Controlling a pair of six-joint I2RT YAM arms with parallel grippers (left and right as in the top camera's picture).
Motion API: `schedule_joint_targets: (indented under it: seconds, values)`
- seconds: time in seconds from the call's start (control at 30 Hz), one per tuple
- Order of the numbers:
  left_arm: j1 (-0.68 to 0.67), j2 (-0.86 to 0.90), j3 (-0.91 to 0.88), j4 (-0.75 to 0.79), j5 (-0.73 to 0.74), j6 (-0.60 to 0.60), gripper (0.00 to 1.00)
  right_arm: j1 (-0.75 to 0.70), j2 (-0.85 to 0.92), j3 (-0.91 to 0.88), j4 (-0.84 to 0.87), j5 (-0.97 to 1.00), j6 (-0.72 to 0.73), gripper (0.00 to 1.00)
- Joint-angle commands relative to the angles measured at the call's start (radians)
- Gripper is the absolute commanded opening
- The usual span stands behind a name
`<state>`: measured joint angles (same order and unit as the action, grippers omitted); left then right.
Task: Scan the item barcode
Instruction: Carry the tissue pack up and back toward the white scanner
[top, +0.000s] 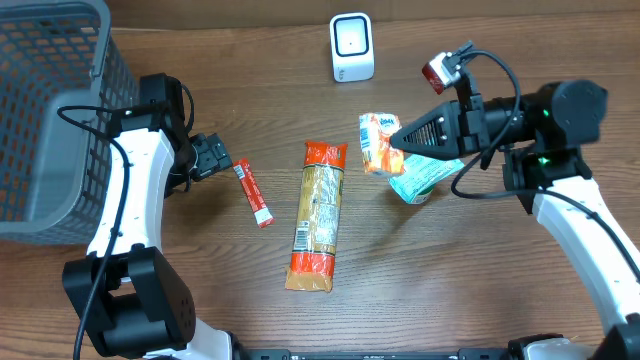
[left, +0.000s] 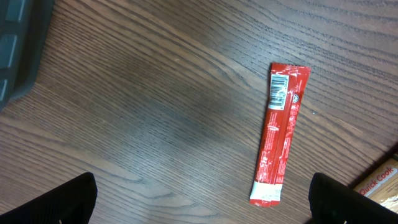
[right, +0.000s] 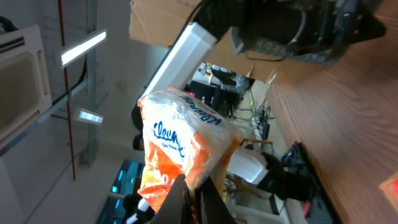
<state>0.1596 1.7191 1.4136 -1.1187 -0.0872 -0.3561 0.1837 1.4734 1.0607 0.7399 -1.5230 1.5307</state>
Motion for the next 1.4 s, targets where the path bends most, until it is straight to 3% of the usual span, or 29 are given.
schedule_joint_targets:
  seconds: [0.0,0.2,0.4,0.53,0.7,0.9,1.03,1.23,1.37]
  values:
    - [0.001,-0.011,0.010,0.001,-0.006,0.008,1.00,0.008,0.021,0.015,-0.076,0.017,-0.207,0.04]
    - [0.001,-0.011,0.010,0.001,-0.006,0.008,1.00,0.035,0.021,-0.008,-0.384,0.201,-0.469,0.04]
    - [0.001,-0.011,0.010,0.001,-0.006,0.008,1.00,0.080,0.021,-0.008,-0.900,0.591,-0.842,0.04]
    - [0.001,-0.011,0.010,0.001,-0.006,0.008,1.00,0.145,0.021,-0.001,-1.114,0.895,-0.969,0.04]
    - [0.001,-0.011,0.010,0.001,-0.006,0.008,1.00,0.163,0.021,0.097,-1.241,0.906,-0.990,0.04]
    - [0.001,-0.011,0.010,0.001,-0.006,0.008,1.00,0.173,0.027,0.425,-1.600,1.120,-1.051,0.04]
    - [0.001,-0.011,0.010,0.001,-0.006,0.008,1.00,0.206,0.092,0.741,-1.851,1.244,-1.131,0.04]
    - [0.001,-0.011,0.010,0.001,-0.006,0.008,1.00,0.248,0.358,1.232,-2.181,1.352,-1.193,0.04]
    - [0.001,-0.011,0.010,0.001,-0.006,0.008,1.00,0.269,0.534,1.424,-2.231,1.429,-1.270,0.04]
